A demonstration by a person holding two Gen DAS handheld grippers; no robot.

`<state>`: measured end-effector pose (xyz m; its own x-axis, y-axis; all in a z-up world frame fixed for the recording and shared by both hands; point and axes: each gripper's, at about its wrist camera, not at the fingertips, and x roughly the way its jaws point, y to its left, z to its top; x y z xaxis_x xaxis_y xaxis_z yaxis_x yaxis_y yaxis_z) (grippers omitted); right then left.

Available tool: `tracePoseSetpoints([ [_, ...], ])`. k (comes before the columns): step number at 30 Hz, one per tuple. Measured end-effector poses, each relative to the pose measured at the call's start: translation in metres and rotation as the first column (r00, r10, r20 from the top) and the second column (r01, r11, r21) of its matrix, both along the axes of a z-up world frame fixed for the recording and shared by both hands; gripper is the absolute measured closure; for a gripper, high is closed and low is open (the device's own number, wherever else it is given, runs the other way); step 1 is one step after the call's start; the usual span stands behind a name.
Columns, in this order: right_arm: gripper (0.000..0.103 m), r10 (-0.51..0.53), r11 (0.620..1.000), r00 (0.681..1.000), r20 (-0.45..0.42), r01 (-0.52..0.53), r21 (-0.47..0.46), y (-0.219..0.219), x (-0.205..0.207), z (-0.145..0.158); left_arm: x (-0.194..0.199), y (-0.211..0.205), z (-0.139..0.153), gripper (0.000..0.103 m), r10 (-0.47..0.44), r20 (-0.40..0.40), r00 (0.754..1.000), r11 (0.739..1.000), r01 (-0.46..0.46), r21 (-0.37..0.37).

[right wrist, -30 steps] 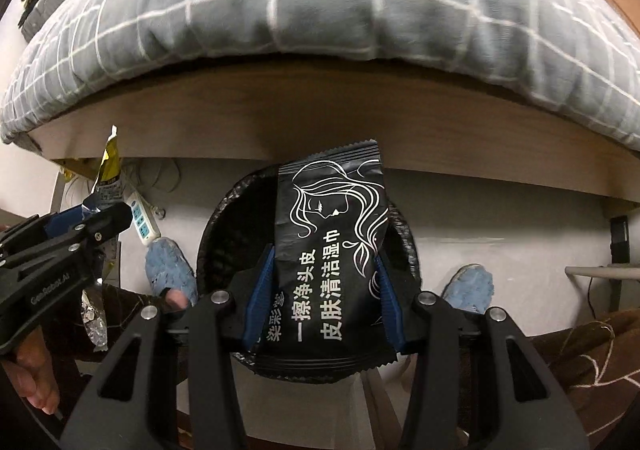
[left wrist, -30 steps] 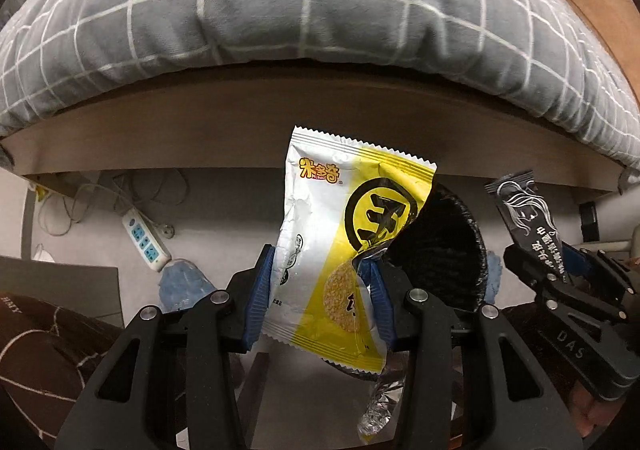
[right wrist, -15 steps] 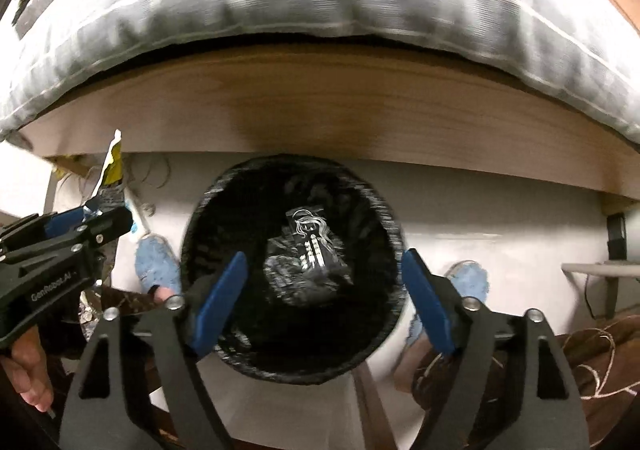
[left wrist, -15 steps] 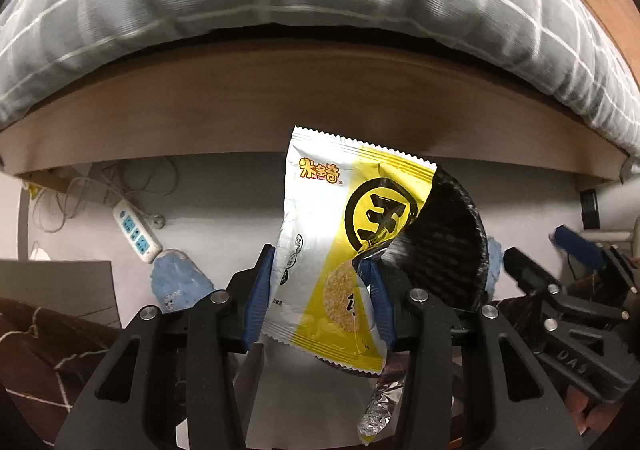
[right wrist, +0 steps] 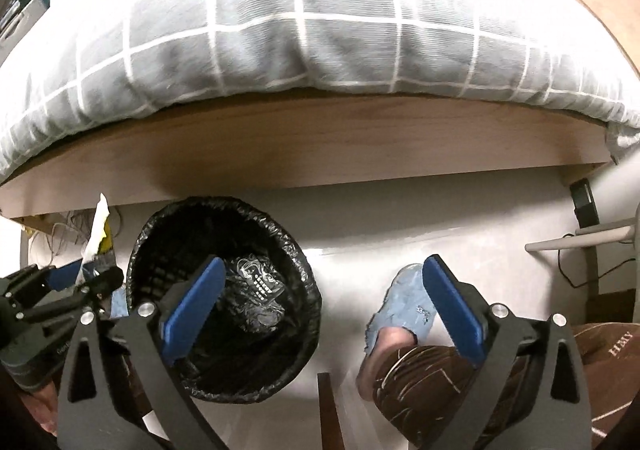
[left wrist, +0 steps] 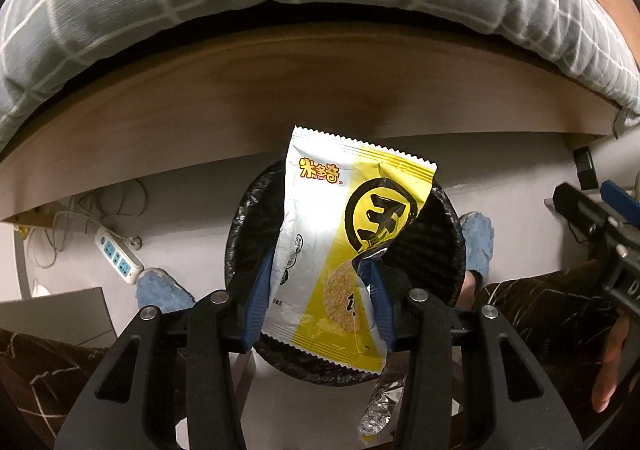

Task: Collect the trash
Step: 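Open both tools to drop the packets into the bin, then raise both tools back toward the remaining trash on the bed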

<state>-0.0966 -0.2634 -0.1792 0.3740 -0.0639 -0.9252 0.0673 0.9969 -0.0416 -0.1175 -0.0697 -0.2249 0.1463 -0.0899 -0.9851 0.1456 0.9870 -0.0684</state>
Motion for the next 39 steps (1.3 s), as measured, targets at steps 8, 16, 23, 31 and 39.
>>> tracePoseSetpoints([
  [8,0.008,-0.009,1.0,1.0,-0.009,0.009,0.017,-0.001,0.002,-0.006,-0.001,-0.007,-0.007,0.052,-0.035,0.028,0.999,0.999,0.034,0.041],
  [16,0.008,-0.006,1.0,1.0,-0.001,0.006,0.004,0.003,0.002,-0.004,-0.003,-0.01,-0.006,0.022,-0.046,0.061,0.997,0.997,0.042,0.067],
  [23,0.008,0.013,1.0,0.999,0.045,-0.012,-0.009,0.011,0.002,0.01,0.0,0.001,0.008,0.008,-0.009,0.115,0.993,0.997,0.0,0.075],
  [31,0.008,0.058,0.998,0.983,0.176,-0.059,0.005,0.024,0.006,0.053,0.005,0.023,0.052,0.008,0.062,0.237,0.97,0.994,-0.081,0.074],
  [39,0.008,0.091,0.996,0.94,0.328,-0.092,-0.013,0.035,0.017,0.101,0.016,0.047,0.097,0.008,0.117,0.352,0.929,0.987,-0.147,0.06],
])
